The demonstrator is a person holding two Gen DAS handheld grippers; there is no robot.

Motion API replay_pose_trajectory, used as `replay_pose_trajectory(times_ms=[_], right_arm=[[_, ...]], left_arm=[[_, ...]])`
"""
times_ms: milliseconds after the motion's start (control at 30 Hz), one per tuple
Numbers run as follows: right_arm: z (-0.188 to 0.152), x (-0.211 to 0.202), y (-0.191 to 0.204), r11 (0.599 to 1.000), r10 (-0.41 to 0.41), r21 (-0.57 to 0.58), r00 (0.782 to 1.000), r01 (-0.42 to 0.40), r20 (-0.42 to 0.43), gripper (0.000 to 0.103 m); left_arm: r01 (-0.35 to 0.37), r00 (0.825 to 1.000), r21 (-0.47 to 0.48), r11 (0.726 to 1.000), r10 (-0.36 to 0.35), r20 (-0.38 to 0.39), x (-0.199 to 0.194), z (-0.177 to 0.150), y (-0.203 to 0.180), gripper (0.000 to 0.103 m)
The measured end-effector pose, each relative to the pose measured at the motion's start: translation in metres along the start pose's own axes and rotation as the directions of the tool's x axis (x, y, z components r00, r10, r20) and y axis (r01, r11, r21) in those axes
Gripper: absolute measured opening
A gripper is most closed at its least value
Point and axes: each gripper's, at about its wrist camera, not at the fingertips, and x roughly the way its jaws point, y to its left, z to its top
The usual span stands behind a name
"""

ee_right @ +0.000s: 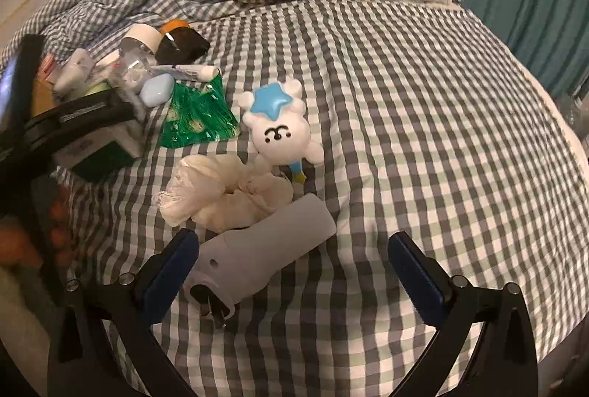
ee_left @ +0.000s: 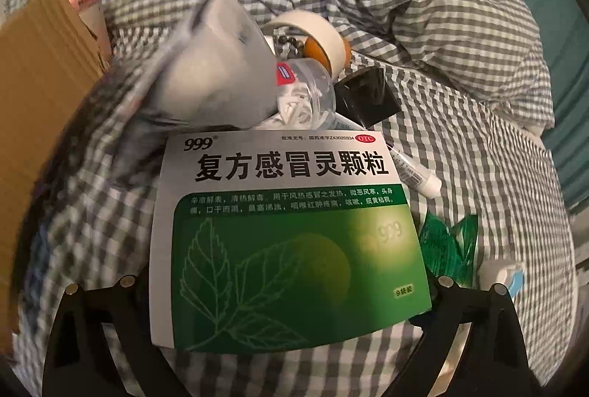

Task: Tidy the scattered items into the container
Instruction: 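Grasp the green-and-white medicine box with the left gripper while the right grasps the white power bank, then carry the medicine box and power bank into the cardboard box and release both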

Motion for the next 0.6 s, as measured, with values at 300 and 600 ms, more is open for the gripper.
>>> replay_pose_trajectory(times_ms=[300, 600], right_arm=[[-0.004, 0.026, 0.023, 1.0, 0.003, -0.001, 0.998, -0.003, -0.067, 0.103], [-0.004, 0.02, 0.012, 0.998, 0.03, 0.05, 0.995, -0.025, -0.099, 0.055]], left_arm=[[-0.056, 0.99, 0.112, 0.992, 0.04, 0.139, -0.079, -0.024, 0.007, 0.099], [-0.088, 0.983, 0.138, 0.986, 0.063, 0.174, -0.1, -0.032, 0.019, 0.099]])
